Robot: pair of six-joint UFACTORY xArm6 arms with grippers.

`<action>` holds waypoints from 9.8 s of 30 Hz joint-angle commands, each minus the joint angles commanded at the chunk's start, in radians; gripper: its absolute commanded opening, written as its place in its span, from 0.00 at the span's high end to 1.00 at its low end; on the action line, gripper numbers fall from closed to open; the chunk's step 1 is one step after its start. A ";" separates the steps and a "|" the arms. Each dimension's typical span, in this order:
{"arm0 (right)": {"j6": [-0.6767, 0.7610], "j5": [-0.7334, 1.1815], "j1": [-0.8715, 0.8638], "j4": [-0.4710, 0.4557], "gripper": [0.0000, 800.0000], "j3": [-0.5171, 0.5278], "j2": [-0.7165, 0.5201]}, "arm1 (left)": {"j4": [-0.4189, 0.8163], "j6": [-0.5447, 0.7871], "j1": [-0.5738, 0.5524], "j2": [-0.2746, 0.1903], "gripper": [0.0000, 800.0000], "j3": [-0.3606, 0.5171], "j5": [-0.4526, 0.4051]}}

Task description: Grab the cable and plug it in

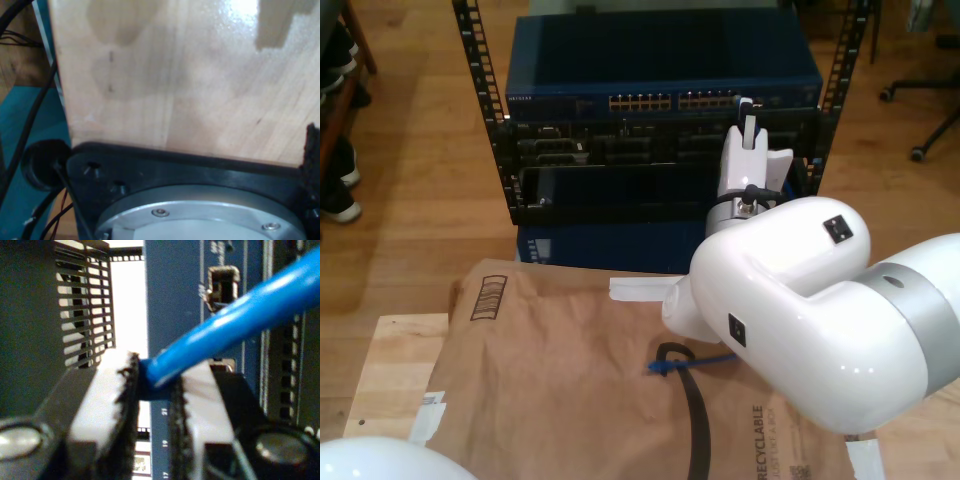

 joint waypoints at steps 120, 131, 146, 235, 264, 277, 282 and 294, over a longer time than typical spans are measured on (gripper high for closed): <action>-0.002 0.020 0.000 -0.003 1.00 -0.130 0.094 | 0.000 0.000 0.000 0.000 0.00 0.000 0.000; -0.002 0.034 0.000 -0.006 1.00 -0.166 0.110 | 0.000 0.000 0.000 0.000 0.00 0.000 0.000; 0.000 0.044 0.000 -0.014 0.69 -0.172 0.106 | 0.000 0.000 0.000 0.000 0.00 0.000 0.002; -0.551 2.232 -1.031 -0.783 0.01 0.609 -1.106 | 0.000 0.000 0.000 0.000 0.00 0.000 0.000; -1.181 2.386 -1.795 -0.784 0.01 1.145 -1.459 | 0.000 0.000 0.000 0.000 0.00 0.000 0.000; -1.177 2.280 -1.820 -0.784 0.00 1.198 -1.382 | 0.000 0.000 0.000 0.000 0.00 0.000 0.000; -1.177 2.280 -1.823 -0.787 0.00 1.197 -1.384 | 0.000 0.000 0.000 0.000 0.00 0.000 0.000; -1.177 2.280 -1.823 -0.787 0.00 1.197 -1.384 | 0.000 0.000 0.002 0.000 0.00 -0.002 0.002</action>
